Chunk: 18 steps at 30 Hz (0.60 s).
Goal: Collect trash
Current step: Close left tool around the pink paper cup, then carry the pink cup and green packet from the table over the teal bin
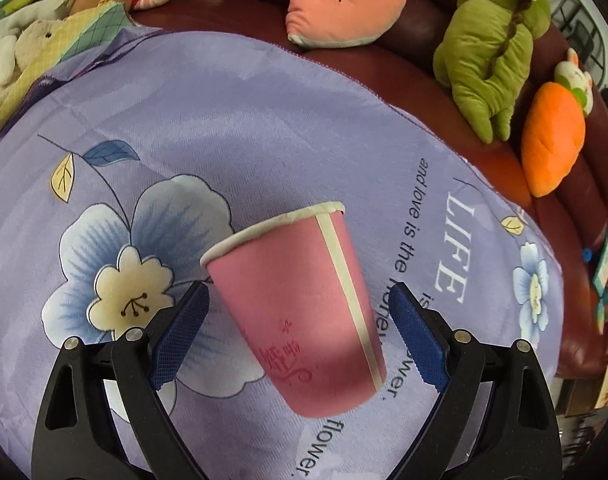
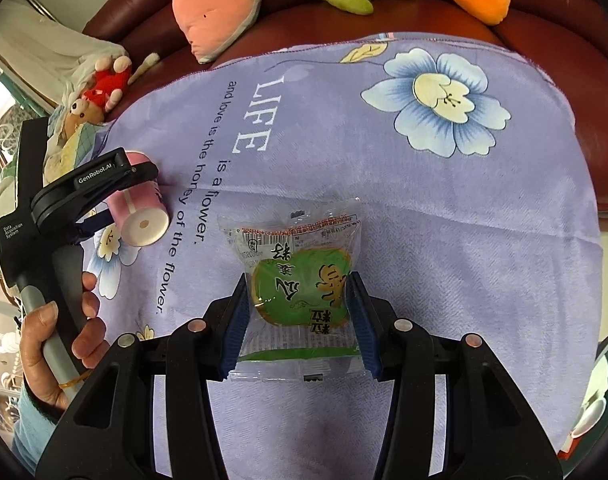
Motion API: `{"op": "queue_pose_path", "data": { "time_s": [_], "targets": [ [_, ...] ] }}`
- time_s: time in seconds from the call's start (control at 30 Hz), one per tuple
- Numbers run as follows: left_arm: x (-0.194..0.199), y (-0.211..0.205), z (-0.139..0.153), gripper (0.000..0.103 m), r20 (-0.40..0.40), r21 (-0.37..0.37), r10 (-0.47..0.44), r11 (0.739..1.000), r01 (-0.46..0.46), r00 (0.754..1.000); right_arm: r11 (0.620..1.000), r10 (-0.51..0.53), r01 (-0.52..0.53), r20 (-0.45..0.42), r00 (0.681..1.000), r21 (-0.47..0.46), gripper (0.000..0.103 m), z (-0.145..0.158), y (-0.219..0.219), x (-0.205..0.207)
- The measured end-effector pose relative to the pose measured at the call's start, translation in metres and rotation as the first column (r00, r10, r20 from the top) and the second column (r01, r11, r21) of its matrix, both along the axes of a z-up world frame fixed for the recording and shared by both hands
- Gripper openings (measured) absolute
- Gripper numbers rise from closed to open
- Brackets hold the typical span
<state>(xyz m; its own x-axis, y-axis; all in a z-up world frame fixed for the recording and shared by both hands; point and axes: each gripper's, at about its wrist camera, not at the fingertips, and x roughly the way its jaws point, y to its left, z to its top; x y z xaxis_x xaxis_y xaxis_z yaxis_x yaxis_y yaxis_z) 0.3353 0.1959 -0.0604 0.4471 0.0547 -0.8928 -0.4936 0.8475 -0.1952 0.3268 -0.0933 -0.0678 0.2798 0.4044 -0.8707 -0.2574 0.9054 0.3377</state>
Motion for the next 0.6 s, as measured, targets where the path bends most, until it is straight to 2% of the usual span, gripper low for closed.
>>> {"op": "queue_pose_path", "data": {
  "time_s": [0.13,0.17,0.23,0.4,0.6],
  "targets": [
    [0.003,0.002,-0.002,0.088,-0.001,0.016,-0.006,1.0,0.006,1.0,1.0,-0.003,0.003,-0.002,1.0,0.01,0.046,-0.002,-0.001,-0.002],
    [0.003,0.001,-0.002,0.073,0.004,0.026,-0.019,0.999,0.019,1.0,1.0,-0.005,0.005,-0.001,1.0,0.015,0.046,-0.002,-0.002,-0.004],
    [0.0,-0.002,-0.001,0.069,0.015,0.049,-0.045,0.998,0.044,0.999,1.0,-0.012,0.012,-0.006,1.0,0.024,0.046,-0.003,-0.004,-0.007],
    [-0.015,-0.012,0.0,0.066,0.013,0.077,-0.108,0.991,0.107,0.994,0.999,-0.034,0.035,-0.014,0.999,0.04,0.046,-0.001,-0.014,-0.019],
    [-0.048,-0.032,0.003,0.066,-0.003,0.068,-0.208,0.976,0.208,0.978,0.995,-0.072,0.072,0.002,0.997,0.063,0.046,0.01,-0.037,-0.046]
  ]
}}
